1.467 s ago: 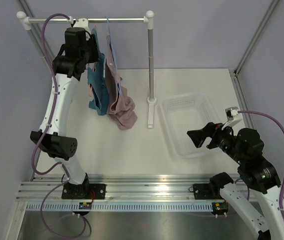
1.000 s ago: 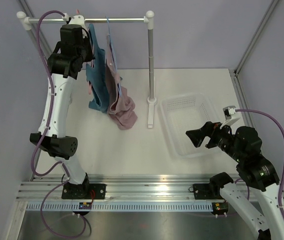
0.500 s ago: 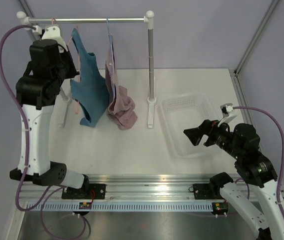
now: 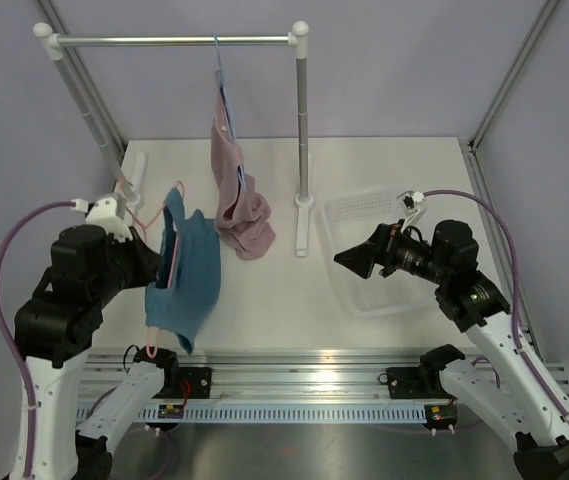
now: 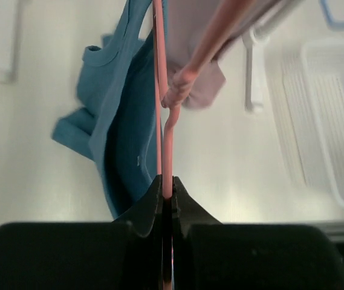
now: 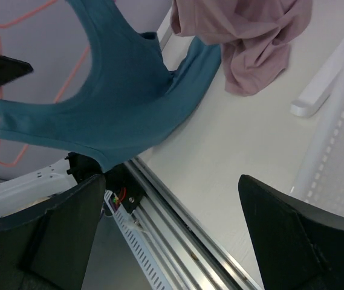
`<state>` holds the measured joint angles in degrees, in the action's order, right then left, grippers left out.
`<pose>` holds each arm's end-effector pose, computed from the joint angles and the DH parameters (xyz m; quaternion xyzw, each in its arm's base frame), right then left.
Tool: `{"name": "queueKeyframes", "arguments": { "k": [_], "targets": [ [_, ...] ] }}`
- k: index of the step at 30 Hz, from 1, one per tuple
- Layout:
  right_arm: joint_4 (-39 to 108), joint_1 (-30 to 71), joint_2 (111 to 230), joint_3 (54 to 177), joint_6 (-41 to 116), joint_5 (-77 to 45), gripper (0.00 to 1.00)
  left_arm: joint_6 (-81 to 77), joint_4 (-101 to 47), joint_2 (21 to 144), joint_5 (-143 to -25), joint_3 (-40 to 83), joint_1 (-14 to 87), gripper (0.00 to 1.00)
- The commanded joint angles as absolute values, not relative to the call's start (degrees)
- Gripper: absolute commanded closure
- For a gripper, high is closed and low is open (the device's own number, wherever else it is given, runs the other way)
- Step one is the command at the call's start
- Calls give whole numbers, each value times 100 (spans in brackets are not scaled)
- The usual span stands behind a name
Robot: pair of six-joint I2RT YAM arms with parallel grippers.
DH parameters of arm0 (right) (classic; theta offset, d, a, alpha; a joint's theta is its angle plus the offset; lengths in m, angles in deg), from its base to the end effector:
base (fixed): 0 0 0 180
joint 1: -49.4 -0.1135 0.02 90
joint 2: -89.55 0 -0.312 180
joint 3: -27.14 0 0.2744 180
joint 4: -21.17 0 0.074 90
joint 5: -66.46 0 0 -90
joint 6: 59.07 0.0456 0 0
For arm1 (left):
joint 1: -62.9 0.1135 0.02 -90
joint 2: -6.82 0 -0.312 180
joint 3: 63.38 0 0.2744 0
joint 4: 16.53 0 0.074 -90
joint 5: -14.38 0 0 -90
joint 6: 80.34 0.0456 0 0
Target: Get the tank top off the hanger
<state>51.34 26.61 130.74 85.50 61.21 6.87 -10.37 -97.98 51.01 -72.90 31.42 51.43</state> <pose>0.1365 0.0824 0.3745 -0.1136 0.7643 0.4520 0.4457 0.0720 -0.0124 0.4818 -0.0766 0.8661 -0.1141 0.4806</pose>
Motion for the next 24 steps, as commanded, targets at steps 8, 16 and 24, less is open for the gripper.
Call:
{"name": "queueKeyframes", "arguments": {
  "k": [8, 16, 24],
  "targets": [
    [1694, 2050, 13631, 6879, 7339, 1312, 4, -792, -9492, 3900, -10652, 1175, 5060, 100],
    [885, 107, 14841, 6894, 6398, -850, 6, -827, -9280, 3996, -11280, 1059, 4453, 100],
    [207, -500, 16353, 7878, 5950, -1580, 12, -801, -9271, 4295, -11201, 1182, 4269, 100]
  ]
}}
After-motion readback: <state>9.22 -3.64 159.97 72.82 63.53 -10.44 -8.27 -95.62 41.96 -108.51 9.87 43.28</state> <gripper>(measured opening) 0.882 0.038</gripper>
